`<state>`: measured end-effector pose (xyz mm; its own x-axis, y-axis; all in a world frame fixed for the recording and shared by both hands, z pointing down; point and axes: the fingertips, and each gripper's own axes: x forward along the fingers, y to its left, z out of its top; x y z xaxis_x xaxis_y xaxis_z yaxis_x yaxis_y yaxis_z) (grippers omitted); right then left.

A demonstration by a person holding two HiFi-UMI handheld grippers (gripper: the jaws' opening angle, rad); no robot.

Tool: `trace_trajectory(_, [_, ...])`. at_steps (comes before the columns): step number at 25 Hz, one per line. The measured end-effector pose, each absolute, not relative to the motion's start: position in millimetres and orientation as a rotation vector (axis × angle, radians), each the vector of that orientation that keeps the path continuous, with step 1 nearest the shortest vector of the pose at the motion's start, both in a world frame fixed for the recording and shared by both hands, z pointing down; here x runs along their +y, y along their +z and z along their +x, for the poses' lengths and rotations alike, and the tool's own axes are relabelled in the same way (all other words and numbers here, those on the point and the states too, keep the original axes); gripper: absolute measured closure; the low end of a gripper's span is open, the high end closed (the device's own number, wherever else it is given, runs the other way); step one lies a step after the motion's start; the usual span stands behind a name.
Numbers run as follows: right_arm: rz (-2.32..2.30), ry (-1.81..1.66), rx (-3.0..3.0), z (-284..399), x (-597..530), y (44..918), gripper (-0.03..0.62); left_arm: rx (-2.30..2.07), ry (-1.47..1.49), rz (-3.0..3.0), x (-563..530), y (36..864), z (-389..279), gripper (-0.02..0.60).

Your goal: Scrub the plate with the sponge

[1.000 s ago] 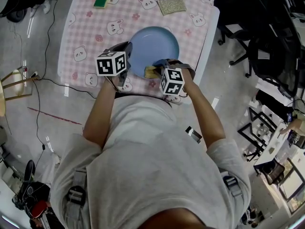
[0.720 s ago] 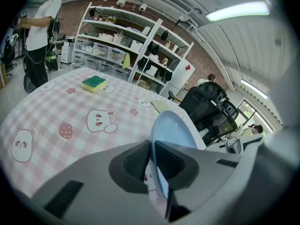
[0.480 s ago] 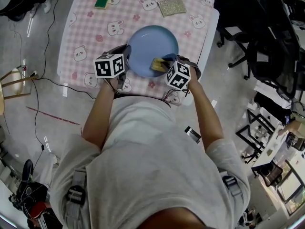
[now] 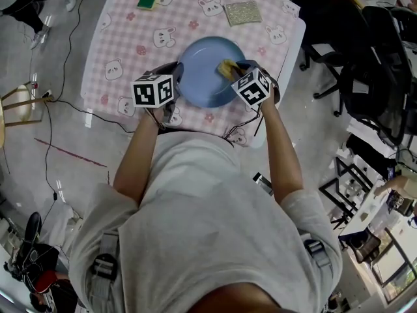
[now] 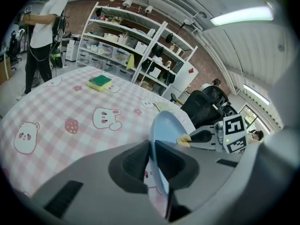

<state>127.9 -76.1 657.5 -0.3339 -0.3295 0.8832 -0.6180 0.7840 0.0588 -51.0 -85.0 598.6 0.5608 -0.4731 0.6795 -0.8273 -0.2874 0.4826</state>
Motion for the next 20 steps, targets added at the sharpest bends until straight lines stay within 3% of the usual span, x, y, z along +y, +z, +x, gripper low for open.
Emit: trace_trajectory(20, [0.940, 0.309, -2.030, 101.5, -139.0, 641.1, 0.548, -1.058, 0.495, 1.885, -78.3, 599.4, -51.0, 0.525])
